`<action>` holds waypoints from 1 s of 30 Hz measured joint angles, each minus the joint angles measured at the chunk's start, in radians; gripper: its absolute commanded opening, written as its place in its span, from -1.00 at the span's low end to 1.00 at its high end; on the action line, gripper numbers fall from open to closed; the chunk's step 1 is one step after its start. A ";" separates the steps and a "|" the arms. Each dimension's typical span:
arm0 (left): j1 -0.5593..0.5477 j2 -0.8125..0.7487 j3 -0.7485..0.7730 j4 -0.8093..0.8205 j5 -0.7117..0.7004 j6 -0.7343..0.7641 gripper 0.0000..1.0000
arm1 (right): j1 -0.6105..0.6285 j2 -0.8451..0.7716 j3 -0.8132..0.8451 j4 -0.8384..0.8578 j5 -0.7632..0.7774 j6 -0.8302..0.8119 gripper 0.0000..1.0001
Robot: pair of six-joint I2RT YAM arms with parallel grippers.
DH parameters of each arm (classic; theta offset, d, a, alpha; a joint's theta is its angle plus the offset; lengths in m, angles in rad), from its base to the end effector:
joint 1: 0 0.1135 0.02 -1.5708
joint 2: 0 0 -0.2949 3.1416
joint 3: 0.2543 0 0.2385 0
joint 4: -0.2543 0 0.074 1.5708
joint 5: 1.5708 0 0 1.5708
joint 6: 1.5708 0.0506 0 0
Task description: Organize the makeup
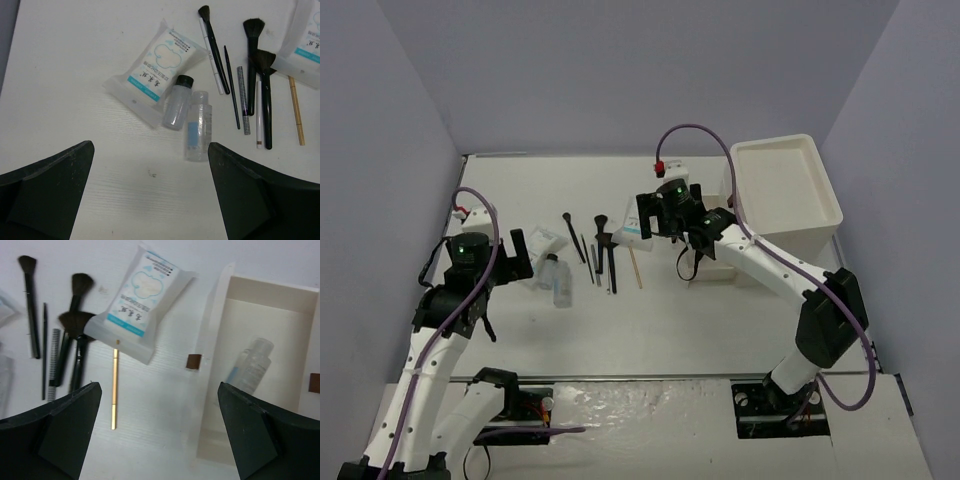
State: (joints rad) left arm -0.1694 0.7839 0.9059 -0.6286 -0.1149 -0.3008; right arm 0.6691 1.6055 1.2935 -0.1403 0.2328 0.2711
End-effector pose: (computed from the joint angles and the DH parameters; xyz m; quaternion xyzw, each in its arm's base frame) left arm 0.1406 -0.0182 0.3491 -0.0855 0.8566 -0.0699 0.5041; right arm 0.3047 0.2260 0.3406 -0.1060 0.8375 0.1509 0.5144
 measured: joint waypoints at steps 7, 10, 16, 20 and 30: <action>-0.103 0.210 0.060 -0.045 0.054 -0.046 0.92 | 0.023 -0.190 -0.104 0.022 -0.043 0.083 1.00; -0.162 0.320 0.072 -0.057 0.064 -0.083 0.87 | 0.019 -0.294 -0.160 0.022 -0.042 0.103 1.00; -0.204 0.487 0.073 -0.074 0.065 -0.162 0.72 | 0.018 -0.491 -0.256 0.026 -0.032 0.124 1.00; -0.208 0.565 0.079 -0.064 0.066 -0.203 0.60 | 0.017 -0.593 -0.314 0.019 -0.017 0.126 1.00; -0.223 0.694 0.083 -0.013 0.067 -0.267 0.38 | 0.013 -0.719 -0.384 0.003 0.016 0.126 1.00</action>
State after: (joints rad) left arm -0.3925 1.4783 0.9890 -0.6419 -0.0479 -0.5681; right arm 0.6824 0.8864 0.9094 -0.1375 0.2489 0.3969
